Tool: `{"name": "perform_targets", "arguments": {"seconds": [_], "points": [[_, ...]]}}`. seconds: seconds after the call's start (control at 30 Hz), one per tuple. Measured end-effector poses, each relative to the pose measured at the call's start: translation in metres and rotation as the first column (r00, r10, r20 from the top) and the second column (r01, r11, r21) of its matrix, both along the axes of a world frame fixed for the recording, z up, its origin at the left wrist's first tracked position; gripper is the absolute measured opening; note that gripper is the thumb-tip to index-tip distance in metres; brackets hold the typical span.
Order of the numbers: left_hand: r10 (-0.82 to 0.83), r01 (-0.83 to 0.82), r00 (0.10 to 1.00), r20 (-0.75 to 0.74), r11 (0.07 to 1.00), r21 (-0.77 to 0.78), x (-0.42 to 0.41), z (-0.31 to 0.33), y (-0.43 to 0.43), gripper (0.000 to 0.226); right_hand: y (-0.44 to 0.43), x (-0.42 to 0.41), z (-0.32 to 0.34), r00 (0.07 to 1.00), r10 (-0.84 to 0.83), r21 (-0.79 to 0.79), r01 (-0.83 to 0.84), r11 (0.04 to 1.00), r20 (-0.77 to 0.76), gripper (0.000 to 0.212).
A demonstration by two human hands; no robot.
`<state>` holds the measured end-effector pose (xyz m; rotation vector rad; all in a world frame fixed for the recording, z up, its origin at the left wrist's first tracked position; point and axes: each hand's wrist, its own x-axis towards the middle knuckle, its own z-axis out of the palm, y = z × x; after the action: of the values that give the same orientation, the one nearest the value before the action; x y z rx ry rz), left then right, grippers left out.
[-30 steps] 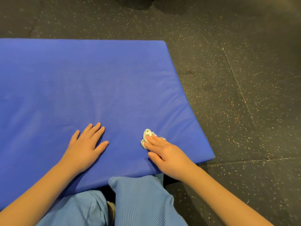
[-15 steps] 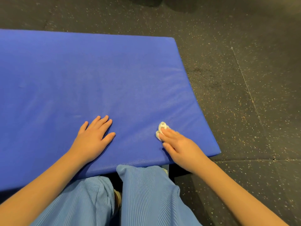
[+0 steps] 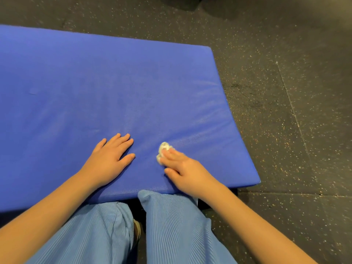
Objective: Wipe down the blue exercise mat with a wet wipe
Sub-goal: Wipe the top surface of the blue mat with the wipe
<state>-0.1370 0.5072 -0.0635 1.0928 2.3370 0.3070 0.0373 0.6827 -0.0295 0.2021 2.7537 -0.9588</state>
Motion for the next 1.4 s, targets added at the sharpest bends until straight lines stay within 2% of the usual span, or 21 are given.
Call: {"name": "perform_targets", "arguments": {"seconds": [0.07, 0.13, 0.23, 0.3, 0.33, 0.43, 0.5, 0.57, 0.63, 0.7, 0.73, 0.83, 0.9, 0.97, 1.03, 1.1, 1.13, 1.2, 1.27, 1.33, 1.4], "points": [[-0.005, 0.005, 1.000, 0.005, 1.000, -0.004, -0.001, 0.000, -0.001, 0.073, -0.008, 0.002, 0.003, 0.995, 0.104, -0.048, -0.104, 0.993, -0.013, 0.042], [-0.008, 0.008, 1.000, -0.009, 1.000, -0.010, 0.000, 0.000, -0.002, 0.079, 0.007, -0.002, -0.003, 0.993, 0.116, -0.012, -0.116, 0.993, -0.001, 0.043], [-0.017, 0.016, 0.999, -0.052, 1.000, -0.009, 0.003, 0.000, -0.002, 0.093, 0.034, -0.023, -0.024, 1.000, -0.030, 0.141, 0.031, 0.989, -0.010, 0.041], [-0.013, 0.013, 0.998, -0.057, 1.000, -0.003, 0.004, 0.000, -0.003, 0.096, 0.032, -0.036, -0.034, 0.989, -0.151, 0.143, 0.148, 0.979, 0.011, 0.041], [-0.012, 0.012, 0.998, -0.058, 1.000, 0.000, 0.004, 0.000, -0.003, 0.096, 0.024, -0.040, -0.036, 0.988, -0.155, 0.129, 0.152, 0.980, 0.012, 0.043], [-0.024, 0.022, 0.997, -0.074, 0.999, -0.023, 0.006, 0.002, -0.002, 0.095, 0.004, -0.039, -0.030, 0.999, 0.019, 0.097, -0.016, 0.995, -0.035, 0.049], [-0.025, 0.023, 0.997, -0.078, 0.999, -0.033, 0.007, 0.002, -0.002, 0.094, 0.019, -0.042, -0.031, 0.996, 0.072, 0.103, -0.067, 0.992, -0.045, 0.045], [-0.024, 0.022, 0.997, -0.074, 0.999, -0.025, 0.006, 0.000, -0.002, 0.092, 0.042, -0.055, -0.043, 1.000, -0.006, 0.180, 0.009, 0.984, -0.016, 0.045], [-0.015, 0.014, 0.998, -0.067, 1.000, -0.012, 0.006, -0.002, -0.002, 0.090, 0.055, -0.070, -0.055, 0.987, -0.157, 0.263, 0.142, 0.954, 0.034, 0.051], [-0.020, 0.019, 0.997, -0.079, 1.000, -0.015, 0.006, -0.003, -0.002, 0.089, 0.047, -0.083, -0.058, 0.968, -0.245, 0.249, 0.225, 0.942, 0.051, 0.057], [-0.025, 0.023, 0.996, -0.085, 1.000, -0.018, 0.005, -0.003, -0.001, 0.089, 0.038, -0.085, -0.058, 0.976, -0.212, 0.216, 0.197, 0.956, 0.047, 0.059], [-0.033, 0.030, 0.996, -0.085, 0.999, -0.038, -0.005, -0.002, 0.006, 0.090, 0.021, -0.079, -0.048, 0.999, 0.040, 0.151, -0.042, 0.988, 0.011, 0.061], [-0.036, 0.029, 0.996, -0.085, 0.996, -0.087, -0.018, -0.004, 0.014, 0.096, 0.041, -0.084, -0.052, 0.995, 0.097, 0.176, -0.098, 0.979, 0.017, 0.058], [-0.013, 0.002, 0.996, -0.086, 0.992, -0.126, -0.029, -0.009, 0.020, 0.098, 0.068, -0.101, -0.060, 1.000, -0.012, 0.251, 0.006, 0.968, 0.020, 0.058], [-0.020, 0.005, 0.995, -0.101, 0.989, -0.145, -0.033, -0.013, 0.023, 0.097, 0.083, -0.118, -0.069, 0.979, -0.198, 0.312, 0.174, 0.934, 0.045, 0.061], [-0.016, 0.002, 0.993, -0.117, 0.992, -0.126, -0.030, -0.016, 0.022, 0.097, 0.076, -0.128, -0.074, 0.961, -0.263, 0.314, 0.226, 0.922, 0.080, 0.068], [-0.009, -0.004, 0.993, -0.118, 0.994, -0.111, -0.029, -0.018, 0.020, 0.100, 0.068, -0.130, -0.076, 0.975, -0.206, 0.292, 0.174, 0.940, 0.082, 0.071], [-0.010, 0.000, 0.994, -0.109, 0.996, -0.090, -0.031, -0.021, 0.019, 0.108, 0.056, -0.127, -0.074, 0.998, 0.009, 0.254, -0.026, 0.967, 0.066, 0.074], [-0.018, 0.012, 0.995, -0.098, 0.998, -0.069, -0.037, -0.023, 0.019, 0.109, 0.066, -0.128, -0.074, 0.986, 0.159, 0.259, -0.167, 0.951, 0.052, 0.078], [-0.025, 0.019, 0.995, -0.095, 0.998, -0.066, -0.046, -0.024, 0.022, 0.106, 0.089, -0.140, -0.076, 0.989, 0.144, 0.309, -0.147, 0.940, 0.036, 0.071], [0.007, -0.013, 0.995, -0.098, 0.998, -0.068, -0.057, -0.025, 0.026, 0.101, 0.106, -0.157, -0.075, 0.998, -0.033, 0.343, 0.015, 0.939, 0.047, 0.064]]}}
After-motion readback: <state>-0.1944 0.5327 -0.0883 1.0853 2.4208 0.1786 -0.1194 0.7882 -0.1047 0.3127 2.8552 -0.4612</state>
